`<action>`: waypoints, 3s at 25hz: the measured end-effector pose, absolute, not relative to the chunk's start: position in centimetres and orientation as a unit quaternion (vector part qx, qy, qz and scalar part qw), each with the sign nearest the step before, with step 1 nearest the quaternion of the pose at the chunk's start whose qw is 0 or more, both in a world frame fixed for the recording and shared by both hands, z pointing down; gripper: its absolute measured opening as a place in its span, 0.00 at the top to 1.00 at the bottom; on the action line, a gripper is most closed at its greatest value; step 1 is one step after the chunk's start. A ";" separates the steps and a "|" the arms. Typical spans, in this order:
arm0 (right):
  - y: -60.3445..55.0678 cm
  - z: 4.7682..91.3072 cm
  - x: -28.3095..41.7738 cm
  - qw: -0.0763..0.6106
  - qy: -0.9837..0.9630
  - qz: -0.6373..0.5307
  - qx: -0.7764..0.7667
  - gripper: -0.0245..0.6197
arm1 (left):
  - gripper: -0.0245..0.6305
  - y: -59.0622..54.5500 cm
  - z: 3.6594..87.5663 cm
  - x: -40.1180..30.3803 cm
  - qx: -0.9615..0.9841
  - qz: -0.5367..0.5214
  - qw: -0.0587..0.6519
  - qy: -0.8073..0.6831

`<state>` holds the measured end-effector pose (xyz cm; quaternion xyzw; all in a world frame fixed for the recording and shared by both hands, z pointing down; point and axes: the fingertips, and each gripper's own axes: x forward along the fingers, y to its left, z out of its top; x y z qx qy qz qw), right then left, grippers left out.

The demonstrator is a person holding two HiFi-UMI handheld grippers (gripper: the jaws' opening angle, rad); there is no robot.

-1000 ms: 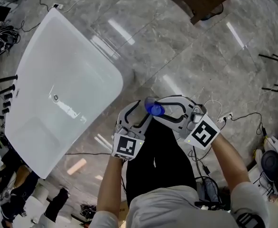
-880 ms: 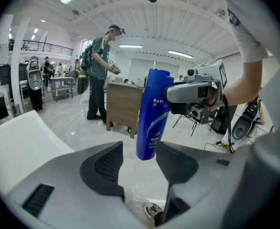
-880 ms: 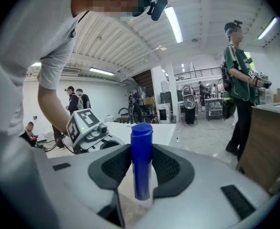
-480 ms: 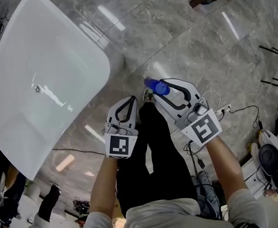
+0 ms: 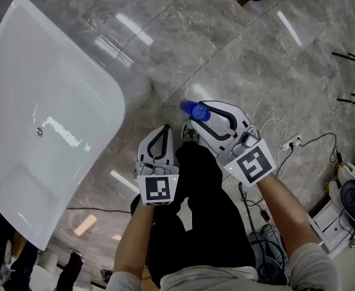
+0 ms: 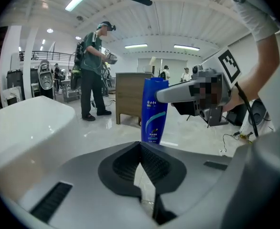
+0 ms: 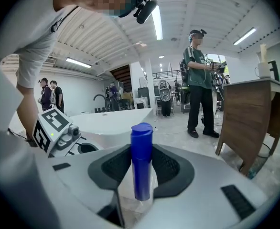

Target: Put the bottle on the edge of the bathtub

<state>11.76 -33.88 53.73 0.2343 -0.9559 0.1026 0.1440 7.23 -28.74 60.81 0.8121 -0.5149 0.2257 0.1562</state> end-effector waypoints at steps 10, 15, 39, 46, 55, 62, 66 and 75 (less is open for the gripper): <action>-35.5 63.6 13.9 0.135 -0.952 0.090 0.258 0.74 | 0.95 -31.2 69.7 8.1 0.814 0.218 0.123 -0.524; -35.0 68.6 13.8 0.135 -0.951 0.093 0.264 0.74 | 0.95 -31.1 73.9 7.2 0.800 0.203 0.122 -0.551; -37.5 86.5 9.4 0.117 -0.955 0.061 0.267 0.74 | 0.95 -33.0 90.1 4.8 0.763 0.163 0.116 -0.614; -39.2 91.0 6.8 0.135 -0.953 0.072 0.262 0.74 | 0.95 -32.0 93.2 4.2 0.752 0.165 0.133 -0.625; -39.8 96.1 4.4 0.158 -0.945 0.098 0.269 0.74 | 0.95 -30.5 95.7 3.0 0.737 0.197 0.159 -0.627; -38.9 98.1 4.0 0.171 -0.945 0.098 0.262 0.74 | 0.95 -30.4 96.3 2.7 0.736 0.198 0.166 -0.626; -37.7 98.3 3.4 0.172 -0.950 0.088 0.244 0.74 | 0.95 -30.0 96.7 2.6 0.736 0.201 0.170 -0.624; -36.3 98.7 1.8 0.175 -0.956 0.075 0.224 0.74 | 0.95 -29.5 97.0 2.1 0.734 0.204 0.172 -0.624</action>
